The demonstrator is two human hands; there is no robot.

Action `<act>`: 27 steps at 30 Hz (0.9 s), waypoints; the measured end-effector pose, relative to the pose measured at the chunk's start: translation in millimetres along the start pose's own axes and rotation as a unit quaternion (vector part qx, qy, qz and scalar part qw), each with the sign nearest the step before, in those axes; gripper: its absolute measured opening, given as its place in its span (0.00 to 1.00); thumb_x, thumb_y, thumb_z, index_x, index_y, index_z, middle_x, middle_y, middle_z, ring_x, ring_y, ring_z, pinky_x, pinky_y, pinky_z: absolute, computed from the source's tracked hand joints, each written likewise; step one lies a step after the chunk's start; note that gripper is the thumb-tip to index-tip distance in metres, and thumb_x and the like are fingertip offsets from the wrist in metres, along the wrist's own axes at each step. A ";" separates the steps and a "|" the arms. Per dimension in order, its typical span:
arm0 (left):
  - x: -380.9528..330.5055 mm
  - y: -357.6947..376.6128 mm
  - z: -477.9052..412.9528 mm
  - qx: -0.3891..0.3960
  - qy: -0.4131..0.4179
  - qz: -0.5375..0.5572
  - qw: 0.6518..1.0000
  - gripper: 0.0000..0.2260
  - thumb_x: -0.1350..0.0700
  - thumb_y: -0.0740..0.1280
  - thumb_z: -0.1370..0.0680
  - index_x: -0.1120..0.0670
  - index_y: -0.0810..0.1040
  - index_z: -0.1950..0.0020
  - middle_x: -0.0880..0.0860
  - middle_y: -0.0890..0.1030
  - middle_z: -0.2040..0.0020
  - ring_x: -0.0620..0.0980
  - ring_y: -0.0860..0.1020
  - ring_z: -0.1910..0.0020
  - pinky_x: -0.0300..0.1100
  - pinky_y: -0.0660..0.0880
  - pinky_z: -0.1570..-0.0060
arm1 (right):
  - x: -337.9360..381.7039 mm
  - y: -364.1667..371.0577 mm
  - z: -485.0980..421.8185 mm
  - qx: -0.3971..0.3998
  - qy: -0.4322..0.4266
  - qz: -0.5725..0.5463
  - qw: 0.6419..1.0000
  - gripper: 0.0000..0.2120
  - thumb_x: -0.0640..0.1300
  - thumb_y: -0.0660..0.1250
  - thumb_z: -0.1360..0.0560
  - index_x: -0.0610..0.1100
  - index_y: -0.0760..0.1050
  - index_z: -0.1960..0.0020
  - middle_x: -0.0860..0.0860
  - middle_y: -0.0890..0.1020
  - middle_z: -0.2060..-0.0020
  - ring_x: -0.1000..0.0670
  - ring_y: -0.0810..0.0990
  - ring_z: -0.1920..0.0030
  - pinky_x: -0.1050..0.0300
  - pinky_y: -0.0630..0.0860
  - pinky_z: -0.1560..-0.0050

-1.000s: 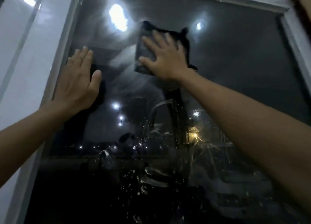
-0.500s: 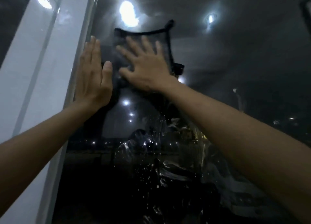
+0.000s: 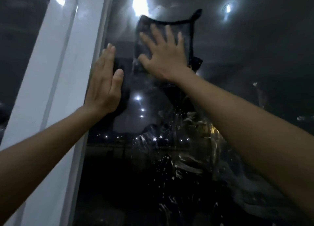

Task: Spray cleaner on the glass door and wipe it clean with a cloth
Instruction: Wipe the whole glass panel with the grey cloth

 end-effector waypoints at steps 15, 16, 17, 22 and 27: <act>24.3 -26.4 10.7 0.066 -0.033 -0.143 0.987 0.28 0.49 0.48 0.21 0.60 0.52 0.23 0.58 0.52 0.22 0.52 0.49 0.23 0.39 0.41 0.27 | -8.0 -0.4 -2.3 0.017 0.053 -0.026 0.998 0.35 0.71 0.44 0.24 0.57 0.47 0.21 0.49 0.44 0.21 0.38 0.39 0.22 0.33 0.37 0.27; 24.7 -25.2 11.1 0.069 -0.033 -0.147 0.986 0.28 0.49 0.48 0.21 0.60 0.52 0.23 0.58 0.51 0.22 0.51 0.48 0.23 0.39 0.41 0.27 | 7.0 3.2 7.6 0.018 0.040 -0.021 0.999 0.35 0.71 0.45 0.24 0.57 0.47 0.21 0.49 0.44 0.21 0.38 0.39 0.22 0.33 0.36 0.27; 25.0 -24.6 10.2 0.072 -0.031 -0.150 0.986 0.29 0.49 0.48 0.21 0.60 0.51 0.23 0.58 0.51 0.22 0.52 0.48 0.23 0.39 0.40 0.27 | 25.1 7.1 21.2 0.012 0.006 -0.014 1.000 0.34 0.70 0.46 0.23 0.58 0.49 0.21 0.49 0.45 0.21 0.38 0.40 0.22 0.34 0.37 0.27; 27.1 -23.8 10.8 0.084 -0.029 -0.153 0.984 0.29 0.49 0.47 0.21 0.61 0.52 0.23 0.59 0.50 0.22 0.52 0.48 0.23 0.42 0.41 0.26 | 74.5 20.4 93.5 0.000 -0.207 0.030 0.978 0.33 0.68 0.50 0.23 0.58 0.51 0.22 0.50 0.50 0.21 0.40 0.45 0.22 0.38 0.46 0.27; 24.7 -23.1 14.5 0.098 -0.019 -0.159 0.982 0.29 0.48 0.47 0.21 0.60 0.51 0.22 0.58 0.49 0.22 0.52 0.46 0.23 0.43 0.42 0.26 | 27.8 6.8 35.1 0.021 -0.089 0.002 0.996 0.35 0.71 0.50 0.25 0.60 0.49 0.22 0.52 0.46 0.21 0.41 0.42 0.22 0.35 0.47 0.27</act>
Point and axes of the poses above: each hand's wrist, its own z-axis away from the middle knuckle, its own y-axis out of the palm, x = y × z, the point moved 7 cm from there along -z, towards the middle knuckle
